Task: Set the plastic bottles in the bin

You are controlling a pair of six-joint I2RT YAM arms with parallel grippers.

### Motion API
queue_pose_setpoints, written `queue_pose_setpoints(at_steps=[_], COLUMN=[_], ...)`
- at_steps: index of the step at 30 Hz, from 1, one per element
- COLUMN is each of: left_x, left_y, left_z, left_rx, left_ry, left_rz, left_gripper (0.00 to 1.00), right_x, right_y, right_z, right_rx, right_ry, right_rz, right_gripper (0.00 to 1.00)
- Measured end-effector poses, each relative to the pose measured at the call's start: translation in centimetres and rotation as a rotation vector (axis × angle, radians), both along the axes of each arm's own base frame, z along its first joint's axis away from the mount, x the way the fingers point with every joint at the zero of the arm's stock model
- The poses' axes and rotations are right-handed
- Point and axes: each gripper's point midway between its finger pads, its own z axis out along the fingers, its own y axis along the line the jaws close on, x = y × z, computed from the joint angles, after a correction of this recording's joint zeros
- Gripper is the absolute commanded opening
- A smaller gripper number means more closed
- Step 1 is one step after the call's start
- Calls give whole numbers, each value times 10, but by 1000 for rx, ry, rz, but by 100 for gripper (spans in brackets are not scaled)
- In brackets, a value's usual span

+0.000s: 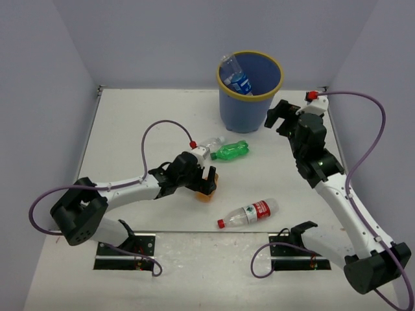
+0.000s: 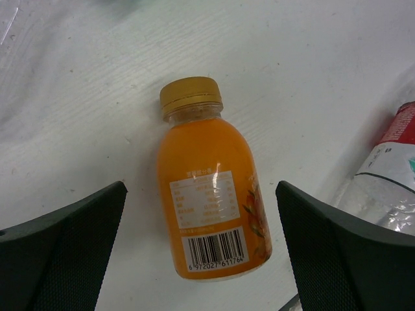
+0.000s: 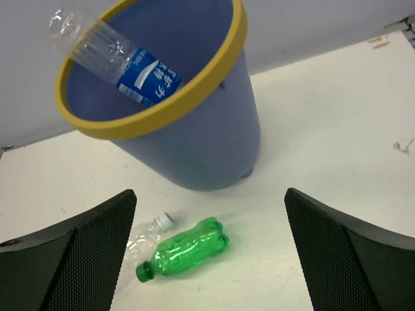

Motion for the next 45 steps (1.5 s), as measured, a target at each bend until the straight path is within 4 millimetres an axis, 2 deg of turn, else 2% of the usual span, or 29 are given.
queue_pose_setpoints(at_steps=[2,4,9,12,13,16,21,24,29,31,33,37,40,42,45], left_x=[0,-1,-3,-4,-4,-5,-9,-9,7,24,46,100,133,149,172], left_y=[0,0,-2,-3,-3,-6,-3,1,0,-5,-14,-47,-71,-81,-93], left_z=[-6,-13,-17,-14,-11,8,52,77,125,154,193,281,328,345,359], left_rx=[12,25,33,27,20,-24,-129,-181,-226,-232,-251,-307,-333,-337,-353], left_ry=[15,30,45,42,36,-3,-98,-159,-295,-368,-457,-648,-746,-787,-841], left_rz=[3,3,1,1,0,-7,-11,-2,20,47,84,139,154,156,173], left_gripper=[83,65,39,27,26,20,17,11,6,3,1,0,0,2,8], right_x=[-10,-20,-40,-48,-50,-56,-60,-61,-63,-64,-66,-71,-74,-75,-76], right_y=[-1,-2,-7,-9,-10,-7,-1,2,4,3,3,0,-4,-6,-9], right_z=[-7,-14,-39,-48,-48,-48,-48,-51,-54,-56,-59,-66,-71,-72,-71], right_rx=[35,65,105,115,119,135,150,154,158,161,162,164,162,161,162], right_ry=[0,-3,15,36,38,37,36,46,60,64,70,87,90,89,82], right_rz=[2,7,1,-1,0,20,58,73,83,83,81,74,53,43,30], right_gripper=[99,99,99,99,99,99,99,99,99,99,99,99,99,99,99])
